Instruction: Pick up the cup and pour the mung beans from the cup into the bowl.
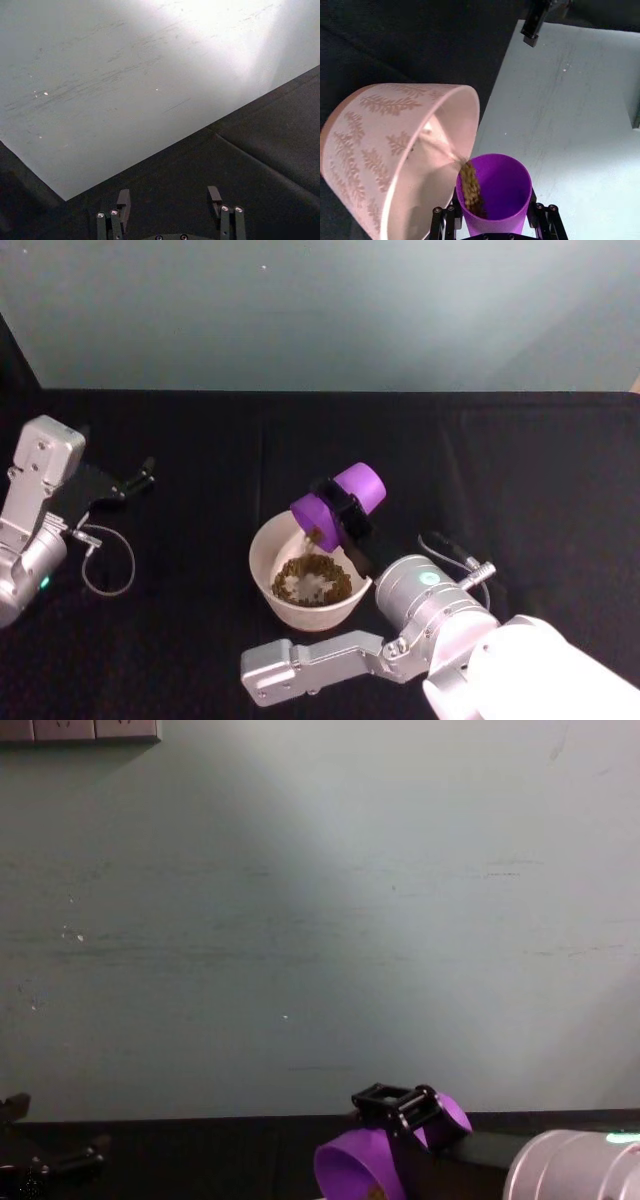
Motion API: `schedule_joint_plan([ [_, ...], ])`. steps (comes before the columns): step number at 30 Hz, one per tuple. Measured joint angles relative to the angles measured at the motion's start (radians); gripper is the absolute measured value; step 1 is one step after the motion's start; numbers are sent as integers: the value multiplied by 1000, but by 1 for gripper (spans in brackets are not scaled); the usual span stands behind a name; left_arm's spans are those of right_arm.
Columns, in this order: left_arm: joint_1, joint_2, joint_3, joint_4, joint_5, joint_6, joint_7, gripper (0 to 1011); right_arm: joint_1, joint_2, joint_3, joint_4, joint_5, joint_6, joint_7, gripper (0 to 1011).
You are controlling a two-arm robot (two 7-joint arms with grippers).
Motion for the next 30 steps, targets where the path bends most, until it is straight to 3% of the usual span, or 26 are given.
schedule_joint_plan([
  [30, 0, 0, 0, 0, 0, 0, 0, 1000, 41, 45, -74, -14, -148, -24, 45, 721],
])
